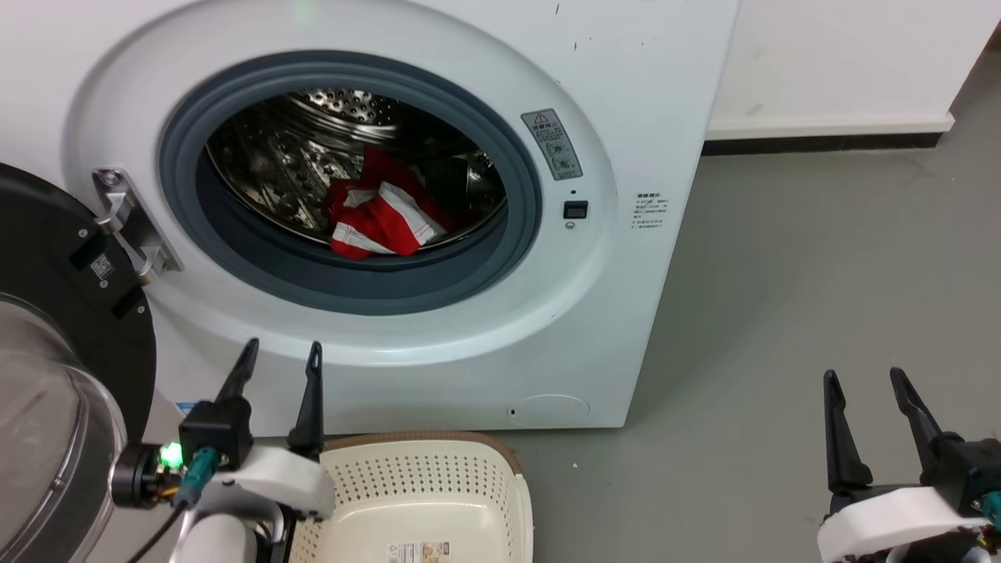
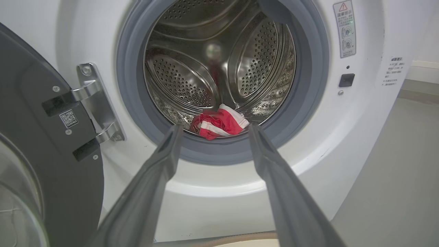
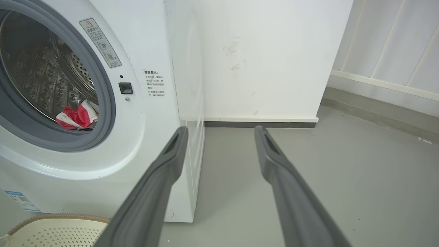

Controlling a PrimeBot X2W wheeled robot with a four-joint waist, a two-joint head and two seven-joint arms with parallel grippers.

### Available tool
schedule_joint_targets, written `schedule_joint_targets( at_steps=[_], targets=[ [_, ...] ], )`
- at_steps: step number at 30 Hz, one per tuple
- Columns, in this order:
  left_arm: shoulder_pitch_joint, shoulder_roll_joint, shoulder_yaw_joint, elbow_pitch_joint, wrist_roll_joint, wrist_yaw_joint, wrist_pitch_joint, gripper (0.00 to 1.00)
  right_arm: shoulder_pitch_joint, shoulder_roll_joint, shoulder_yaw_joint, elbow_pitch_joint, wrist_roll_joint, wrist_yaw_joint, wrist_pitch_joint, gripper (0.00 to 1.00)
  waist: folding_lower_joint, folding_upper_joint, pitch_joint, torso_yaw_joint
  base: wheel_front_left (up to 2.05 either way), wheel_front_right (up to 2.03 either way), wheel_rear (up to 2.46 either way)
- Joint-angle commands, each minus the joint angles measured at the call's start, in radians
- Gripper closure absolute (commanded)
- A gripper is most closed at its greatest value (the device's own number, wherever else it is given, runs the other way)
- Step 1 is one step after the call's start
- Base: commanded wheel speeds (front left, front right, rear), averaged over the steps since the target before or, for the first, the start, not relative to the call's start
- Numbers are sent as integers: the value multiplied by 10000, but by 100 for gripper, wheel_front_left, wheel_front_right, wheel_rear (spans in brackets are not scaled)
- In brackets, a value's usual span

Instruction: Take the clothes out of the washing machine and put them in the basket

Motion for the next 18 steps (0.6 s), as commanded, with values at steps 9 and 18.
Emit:
schedule_joint_targets(
  at_steps=[9, 18],
  targets=[
    [-2238, 376, 43, 857, -111, -267, -25, 0, -756, -2, 279, -64, 234, -3, -159, 0, 0, 0, 1341, -596, 0, 0, 0],
    [-5398, 1467, -183, 2998, -353, -554, 1307, 0, -1628, 4, 726, 428, 592, -3, -640, 0, 0, 0, 2991, -1627, 0, 0, 0]
  ],
)
